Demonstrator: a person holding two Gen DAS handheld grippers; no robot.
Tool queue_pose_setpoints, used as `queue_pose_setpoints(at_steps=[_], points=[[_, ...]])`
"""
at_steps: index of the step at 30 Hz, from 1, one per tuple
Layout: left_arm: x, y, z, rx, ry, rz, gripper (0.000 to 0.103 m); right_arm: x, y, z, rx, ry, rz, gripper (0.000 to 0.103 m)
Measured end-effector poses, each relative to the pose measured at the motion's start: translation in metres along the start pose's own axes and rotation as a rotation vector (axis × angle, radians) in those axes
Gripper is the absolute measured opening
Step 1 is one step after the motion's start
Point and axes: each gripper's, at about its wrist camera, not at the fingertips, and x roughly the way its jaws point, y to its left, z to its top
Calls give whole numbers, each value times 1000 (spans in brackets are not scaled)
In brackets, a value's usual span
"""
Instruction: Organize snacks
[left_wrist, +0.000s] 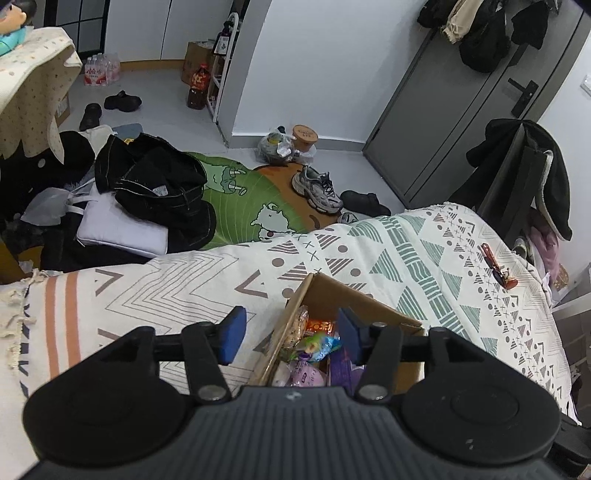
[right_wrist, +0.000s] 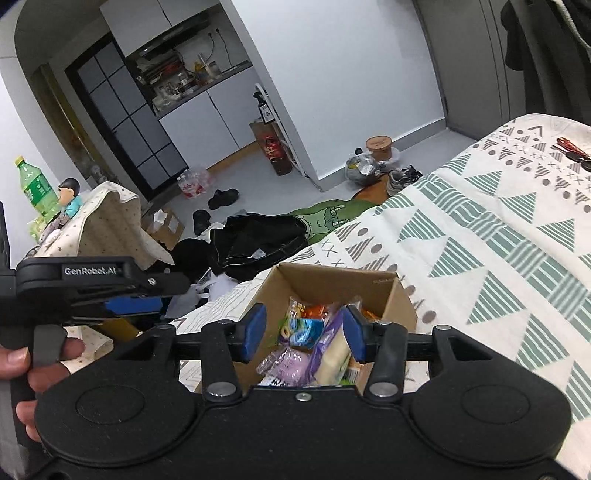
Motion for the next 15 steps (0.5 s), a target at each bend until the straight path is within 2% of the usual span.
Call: queue_pose_setpoints(at_steps=[3,8,15], points=[[-10,-1,-2,12,-7,-7,57,-12,2,-4,6,-5,-12,47],[-25,-7,-10,54,-5,-2,72,-27,1,-10,44,6,-43,47],[-46,-16,-26,98,9,-28,76,-55,-1,-22,80,8,-87,47]])
